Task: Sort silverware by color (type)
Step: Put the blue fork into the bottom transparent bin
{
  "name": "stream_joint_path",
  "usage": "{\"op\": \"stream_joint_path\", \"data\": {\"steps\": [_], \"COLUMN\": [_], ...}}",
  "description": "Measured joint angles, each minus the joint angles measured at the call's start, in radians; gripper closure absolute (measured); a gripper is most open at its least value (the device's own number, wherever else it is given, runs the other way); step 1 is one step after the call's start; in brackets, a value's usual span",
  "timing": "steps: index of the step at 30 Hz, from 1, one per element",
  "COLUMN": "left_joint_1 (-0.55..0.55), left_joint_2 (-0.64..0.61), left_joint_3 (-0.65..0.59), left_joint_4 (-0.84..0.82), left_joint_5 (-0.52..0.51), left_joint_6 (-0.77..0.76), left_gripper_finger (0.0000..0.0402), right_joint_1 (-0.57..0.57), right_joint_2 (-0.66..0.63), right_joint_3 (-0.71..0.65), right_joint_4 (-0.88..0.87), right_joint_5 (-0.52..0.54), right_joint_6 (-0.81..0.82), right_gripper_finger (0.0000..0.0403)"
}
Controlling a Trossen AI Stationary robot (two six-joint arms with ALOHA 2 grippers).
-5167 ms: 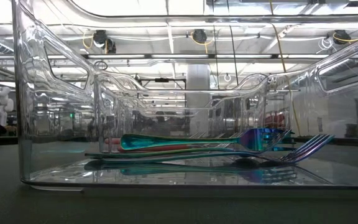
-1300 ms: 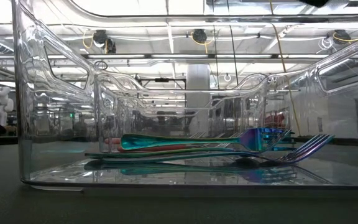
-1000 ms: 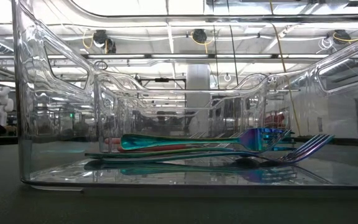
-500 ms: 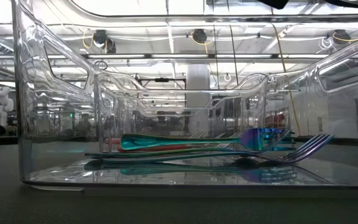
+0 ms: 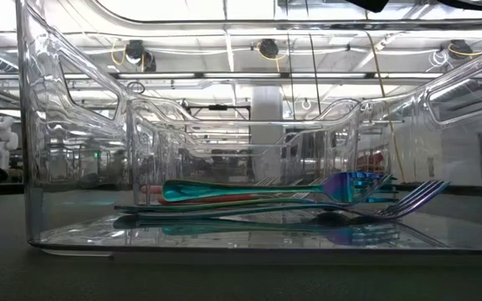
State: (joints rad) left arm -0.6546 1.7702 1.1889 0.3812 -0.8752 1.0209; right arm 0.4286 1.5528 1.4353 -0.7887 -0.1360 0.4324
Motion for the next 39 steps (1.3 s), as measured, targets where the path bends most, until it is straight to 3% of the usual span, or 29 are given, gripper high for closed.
{"op": "stream_joint_path", "data": {"steps": [10,19,29,39], "left_joint_1": [0.067,0.084,0.115,0.117], "left_joint_2": [0.000,0.000,0.000,-0.001], "left_joint_3": [0.000,0.000,-0.001,-0.001], "left_joint_4": [-0.001,-0.009,-0.113,-0.102], "left_joint_5": [0.202,0.268,0.281,0.325], "left_joint_6": [-0.019,-0.047,-0.125,-0.126], "left_gripper_finger": [0.0178,0.0183,0.0245,0.0281], "right_joint_1": [0.000,0.000,0.000,0.000], "right_joint_2": [0.000,0.000,0.000,0.000], "right_joint_3": [0.000,0.000,0.000,0.000], "right_joint_4": [0.000,0.000,0.000,-0.001], "right_joint_5": [0.000,0.000,0.000,0.000], "right_joint_6": [-0.002,-0.003,0.002,0.019], "right_gripper_finger": [0.0398,0.0398,0.0398,0.0398]}}
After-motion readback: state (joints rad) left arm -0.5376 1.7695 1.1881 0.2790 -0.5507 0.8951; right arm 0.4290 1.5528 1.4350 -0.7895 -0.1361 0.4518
